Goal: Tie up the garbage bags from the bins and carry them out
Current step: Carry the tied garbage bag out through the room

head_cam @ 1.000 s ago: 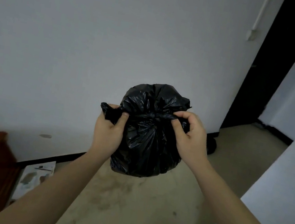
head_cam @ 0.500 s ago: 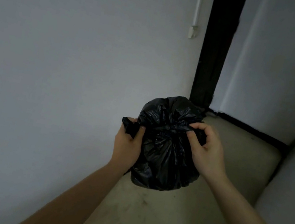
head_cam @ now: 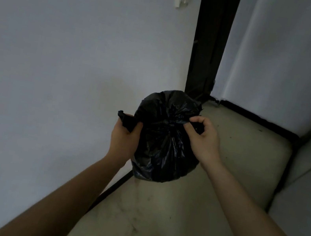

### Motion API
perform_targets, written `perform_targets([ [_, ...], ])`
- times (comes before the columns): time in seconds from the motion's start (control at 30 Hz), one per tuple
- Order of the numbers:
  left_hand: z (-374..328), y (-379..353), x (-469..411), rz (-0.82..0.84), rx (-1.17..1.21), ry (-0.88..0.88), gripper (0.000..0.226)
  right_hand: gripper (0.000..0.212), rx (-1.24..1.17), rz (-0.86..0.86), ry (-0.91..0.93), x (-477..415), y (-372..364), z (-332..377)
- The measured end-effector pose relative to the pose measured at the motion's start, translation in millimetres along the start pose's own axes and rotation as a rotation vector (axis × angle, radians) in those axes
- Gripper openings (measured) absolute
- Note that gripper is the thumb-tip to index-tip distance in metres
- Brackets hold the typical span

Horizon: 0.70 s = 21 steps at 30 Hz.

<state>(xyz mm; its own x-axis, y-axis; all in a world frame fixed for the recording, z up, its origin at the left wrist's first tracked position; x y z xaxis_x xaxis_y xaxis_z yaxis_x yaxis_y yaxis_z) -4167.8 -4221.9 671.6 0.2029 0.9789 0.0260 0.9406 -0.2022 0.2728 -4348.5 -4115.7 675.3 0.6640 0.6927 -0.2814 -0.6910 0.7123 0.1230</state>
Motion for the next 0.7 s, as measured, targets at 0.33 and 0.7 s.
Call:
perform_targets([
  [0.33,64,-99,-183,0.089,-0.048,0.196,0.027,0.026,0.172,0.048,-0.120,-164,-58,-137],
  [0.7,252,-202,-355,0.313,-0.075,0.710,0.028,0.018,0.483,0.247,-0.502,-255,-149,-374],
])
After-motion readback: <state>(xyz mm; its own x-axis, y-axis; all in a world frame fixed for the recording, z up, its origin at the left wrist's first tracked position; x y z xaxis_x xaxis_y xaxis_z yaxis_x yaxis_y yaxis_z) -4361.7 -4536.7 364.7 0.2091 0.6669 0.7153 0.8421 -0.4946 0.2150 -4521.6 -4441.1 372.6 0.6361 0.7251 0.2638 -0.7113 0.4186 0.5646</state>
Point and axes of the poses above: each hand's wrist, its own x-axis away from the middle knuckle, its own y-axis out of the back of the hand, z = x × y, the point moved 1 cm from there along -x, towards the middle knuckle, and after that the axes turned 7 degrees about y, right-handed, at the moved point
